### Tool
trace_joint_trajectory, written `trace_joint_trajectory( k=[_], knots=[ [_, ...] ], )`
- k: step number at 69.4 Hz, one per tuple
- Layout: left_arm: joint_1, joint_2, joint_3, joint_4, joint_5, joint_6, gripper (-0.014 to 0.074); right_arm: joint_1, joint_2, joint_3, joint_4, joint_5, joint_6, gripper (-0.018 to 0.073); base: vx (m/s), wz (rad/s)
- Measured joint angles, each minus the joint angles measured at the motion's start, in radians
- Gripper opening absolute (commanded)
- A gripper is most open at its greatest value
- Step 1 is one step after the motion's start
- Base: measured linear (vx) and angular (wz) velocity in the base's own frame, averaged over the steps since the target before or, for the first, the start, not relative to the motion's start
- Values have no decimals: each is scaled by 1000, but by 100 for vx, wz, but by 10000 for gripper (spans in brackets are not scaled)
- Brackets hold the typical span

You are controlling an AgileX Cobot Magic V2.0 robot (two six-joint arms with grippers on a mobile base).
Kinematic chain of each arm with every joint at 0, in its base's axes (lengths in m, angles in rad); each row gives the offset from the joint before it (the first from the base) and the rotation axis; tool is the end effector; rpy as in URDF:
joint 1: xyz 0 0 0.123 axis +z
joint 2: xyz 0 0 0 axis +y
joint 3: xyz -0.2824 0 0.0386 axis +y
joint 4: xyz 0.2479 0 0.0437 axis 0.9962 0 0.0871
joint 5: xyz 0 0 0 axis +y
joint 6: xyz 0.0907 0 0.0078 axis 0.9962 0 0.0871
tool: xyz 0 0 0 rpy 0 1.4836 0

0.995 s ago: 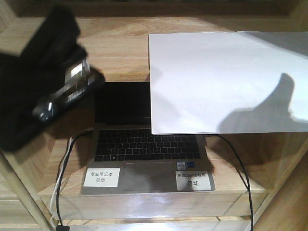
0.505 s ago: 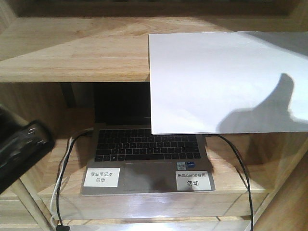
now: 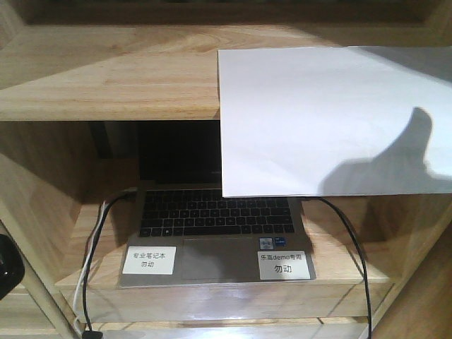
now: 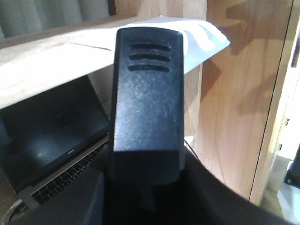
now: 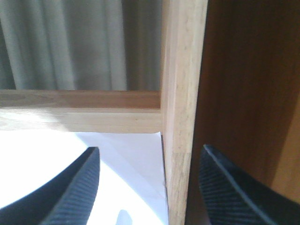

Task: Grab stapler and paper to desk for stapling
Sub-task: 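Lift the stapler off the shelf and pull it toward the robot, then move the right gripper to the overhanging edge of the white paper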

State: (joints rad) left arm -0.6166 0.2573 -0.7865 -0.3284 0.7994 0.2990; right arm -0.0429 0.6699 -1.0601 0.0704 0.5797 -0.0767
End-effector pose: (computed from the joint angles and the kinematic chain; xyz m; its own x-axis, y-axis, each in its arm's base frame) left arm 0.0010 -0.0265 0.3812 -0.0769 0.1329 -0.9881 0.7557 0.6543 0.0292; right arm 0.1058 -0.0010 0.4540 -0.1010 -0.0134 -0.9948 0.0028 0.9999 -0.0138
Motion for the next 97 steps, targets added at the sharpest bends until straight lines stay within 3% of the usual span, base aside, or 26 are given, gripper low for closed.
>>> trace_joint_trajectory(
  k=[97],
  knots=[
    [0,0,1,0,27,1,-6,0,0,0,0,0,0,442,0,0]
  ],
)
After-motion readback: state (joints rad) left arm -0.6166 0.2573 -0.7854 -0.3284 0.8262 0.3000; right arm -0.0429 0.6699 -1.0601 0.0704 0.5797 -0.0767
